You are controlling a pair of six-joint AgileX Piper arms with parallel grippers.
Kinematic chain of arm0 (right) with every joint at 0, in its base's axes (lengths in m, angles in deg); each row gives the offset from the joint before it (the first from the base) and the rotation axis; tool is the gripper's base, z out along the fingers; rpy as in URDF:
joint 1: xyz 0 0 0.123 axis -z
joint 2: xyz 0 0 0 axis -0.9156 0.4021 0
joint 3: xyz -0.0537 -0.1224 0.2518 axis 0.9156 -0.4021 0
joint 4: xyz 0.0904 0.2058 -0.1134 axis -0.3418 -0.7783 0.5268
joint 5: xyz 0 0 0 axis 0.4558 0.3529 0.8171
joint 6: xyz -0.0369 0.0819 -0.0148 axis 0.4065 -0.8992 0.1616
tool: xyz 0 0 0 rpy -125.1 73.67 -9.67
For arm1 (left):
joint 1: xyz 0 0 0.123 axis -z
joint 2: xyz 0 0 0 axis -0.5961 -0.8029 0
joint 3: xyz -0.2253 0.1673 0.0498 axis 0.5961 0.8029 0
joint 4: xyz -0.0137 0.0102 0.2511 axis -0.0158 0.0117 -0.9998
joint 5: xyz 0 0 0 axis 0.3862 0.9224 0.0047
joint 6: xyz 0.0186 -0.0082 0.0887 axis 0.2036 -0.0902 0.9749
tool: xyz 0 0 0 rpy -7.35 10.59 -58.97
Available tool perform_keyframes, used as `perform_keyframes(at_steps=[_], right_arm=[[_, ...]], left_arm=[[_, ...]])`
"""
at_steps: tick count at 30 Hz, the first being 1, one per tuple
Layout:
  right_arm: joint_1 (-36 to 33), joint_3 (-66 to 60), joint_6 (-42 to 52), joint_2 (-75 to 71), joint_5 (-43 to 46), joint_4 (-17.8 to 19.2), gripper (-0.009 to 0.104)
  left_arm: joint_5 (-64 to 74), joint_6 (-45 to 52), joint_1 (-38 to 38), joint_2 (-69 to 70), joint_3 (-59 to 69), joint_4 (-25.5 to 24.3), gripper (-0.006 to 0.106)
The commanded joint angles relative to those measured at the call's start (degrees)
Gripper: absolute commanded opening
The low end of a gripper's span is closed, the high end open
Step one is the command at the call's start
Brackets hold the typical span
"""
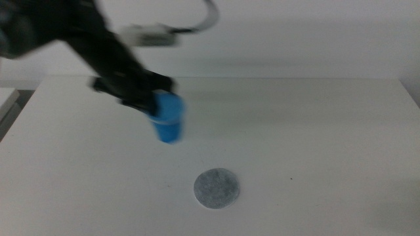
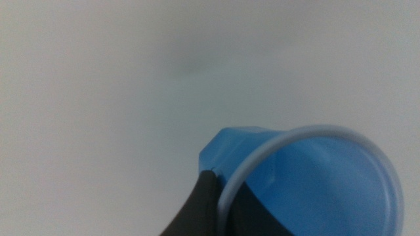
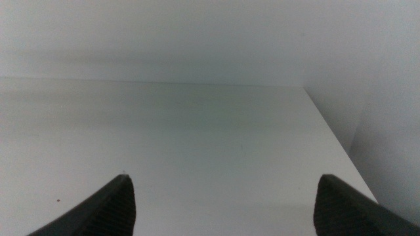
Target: Place an empty cup on a cup mat.
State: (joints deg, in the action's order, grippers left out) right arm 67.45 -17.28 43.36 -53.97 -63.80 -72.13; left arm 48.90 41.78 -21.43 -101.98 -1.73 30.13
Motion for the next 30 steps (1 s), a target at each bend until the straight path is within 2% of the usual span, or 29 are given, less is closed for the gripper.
perform_keyframes(at_steps=[1,5,9,24,27,30], right_arm=[[-0.1,-0.2,0.2,-0.3,0.4,0.3,0.093],[-0.1,-0.2,0.2,-0.3,0.4,0.3,0.093],[-0.1,-0.2,0.2,-0.3,0.4,0.3,0.093],[-0.1,-0.2,0.2,-0.3,0.4,0.3,0.093],[-0.1,-0.2,0.2,-0.3,0.4,0.3,0.093],[-0.1,-0.2,0.2,-0.3,0.4,0.3,0.093]], left_arm=[[0.1,-3.0,5.7,0.0,-0.1,-0.3,-0.002],[-0.9,-5.3,13.1,-1.1,0.0,-1.2,-0.002],[-0.4,-7.4,16.4,-2.3,0.2,-2.6,-0.002],[-4.2,-9.2,17.4,-7.8,4.1,-1.9,-0.001],[-4.4,-9.2,17.4,-8.1,4.1,-1.8,0.003],[-3.3,-9.5,17.3,-8.1,4.1,-2.3,0.014]])
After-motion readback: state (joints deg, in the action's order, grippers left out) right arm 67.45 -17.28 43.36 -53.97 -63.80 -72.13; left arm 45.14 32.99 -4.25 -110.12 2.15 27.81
